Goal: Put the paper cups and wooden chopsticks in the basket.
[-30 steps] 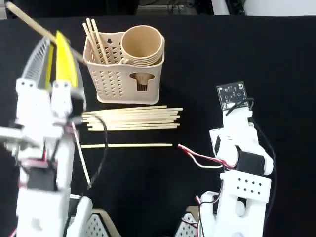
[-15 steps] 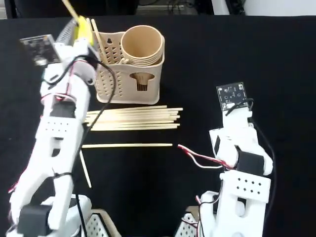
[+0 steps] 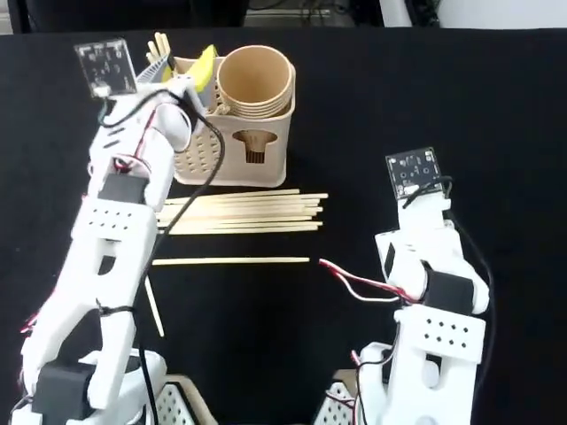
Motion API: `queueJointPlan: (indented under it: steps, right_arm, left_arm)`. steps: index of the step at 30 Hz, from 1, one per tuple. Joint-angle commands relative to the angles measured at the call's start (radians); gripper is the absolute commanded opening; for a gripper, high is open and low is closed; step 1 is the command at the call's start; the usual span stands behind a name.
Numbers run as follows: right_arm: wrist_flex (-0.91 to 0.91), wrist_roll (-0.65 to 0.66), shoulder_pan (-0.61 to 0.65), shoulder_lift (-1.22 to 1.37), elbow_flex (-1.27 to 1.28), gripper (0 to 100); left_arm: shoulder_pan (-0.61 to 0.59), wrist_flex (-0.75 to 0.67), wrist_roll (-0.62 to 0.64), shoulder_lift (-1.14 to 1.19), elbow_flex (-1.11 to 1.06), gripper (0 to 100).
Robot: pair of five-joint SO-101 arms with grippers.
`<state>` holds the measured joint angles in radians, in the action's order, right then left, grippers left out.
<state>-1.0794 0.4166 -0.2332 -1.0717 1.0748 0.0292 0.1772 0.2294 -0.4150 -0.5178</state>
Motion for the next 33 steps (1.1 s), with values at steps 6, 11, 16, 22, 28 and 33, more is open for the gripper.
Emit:
queueJointPlan:
  steps: [6,11,16,22,28,33]
  right_arm:
    - [0.023,0.005,0.006,-0.004,-0.002,7.8]
    - [0.023,0.005,0.006,-0.004,-0.002,7.8]
    - [0.023,0.005,0.006,-0.004,-0.004,7.8]
    - [0.02,0.005,0.005,-0.004,-0.005,7.8]
    - [0.018,0.005,0.005,-0.004,-0.005,7.8]
    - [0.017,0.005,0.005,-0.004,-0.004,7.8]
  left_arm:
    - [0.059,0.778,-0.6,-0.166,0.297,23]
    - [0.111,1.154,-0.865,-0.252,0.274,22]
    - [0.225,1.155,-1.134,-0.233,0.025,21]
    - [0.363,0.615,-1.263,-0.186,-0.363,22]
    - [0.398,0.566,-1.341,-0.075,-0.352,26]
    - [0.429,0.568,-1.364,0.153,-0.239,26]
